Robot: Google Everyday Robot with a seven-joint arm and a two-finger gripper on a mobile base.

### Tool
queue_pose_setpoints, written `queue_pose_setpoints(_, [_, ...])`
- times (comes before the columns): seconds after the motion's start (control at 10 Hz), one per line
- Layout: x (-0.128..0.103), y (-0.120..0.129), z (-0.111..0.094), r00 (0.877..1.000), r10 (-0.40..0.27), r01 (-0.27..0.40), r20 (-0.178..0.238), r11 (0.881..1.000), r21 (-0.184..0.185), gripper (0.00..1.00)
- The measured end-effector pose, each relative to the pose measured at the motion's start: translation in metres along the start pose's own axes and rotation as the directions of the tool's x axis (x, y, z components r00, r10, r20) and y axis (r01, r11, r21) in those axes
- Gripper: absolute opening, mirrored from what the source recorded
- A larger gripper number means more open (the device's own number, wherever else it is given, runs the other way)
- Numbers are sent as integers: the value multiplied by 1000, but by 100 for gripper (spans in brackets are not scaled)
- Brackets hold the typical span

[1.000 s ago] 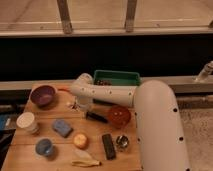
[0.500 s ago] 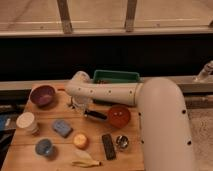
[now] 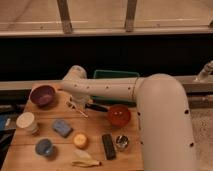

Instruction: Wipe red bowl with brush

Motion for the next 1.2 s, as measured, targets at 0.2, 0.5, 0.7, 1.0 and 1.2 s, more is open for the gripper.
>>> queue_pose_setpoints(0.2, [1, -22, -22, 1000, 4, -2, -26, 998, 60, 0])
queue_pose_setpoints(0.5, [36, -52, -30, 995, 69, -64, -66, 994, 86, 0])
queue_pose_setpoints(0.7, [89, -69, -28, 984, 147, -140, -100, 987, 75, 0])
queue_pose_setpoints(1.0, [152, -82, -26, 963, 235, -230, -128, 972, 54, 0])
queue_pose_setpoints(1.2, [207, -94, -23, 947, 300, -305, -118, 952, -26, 0])
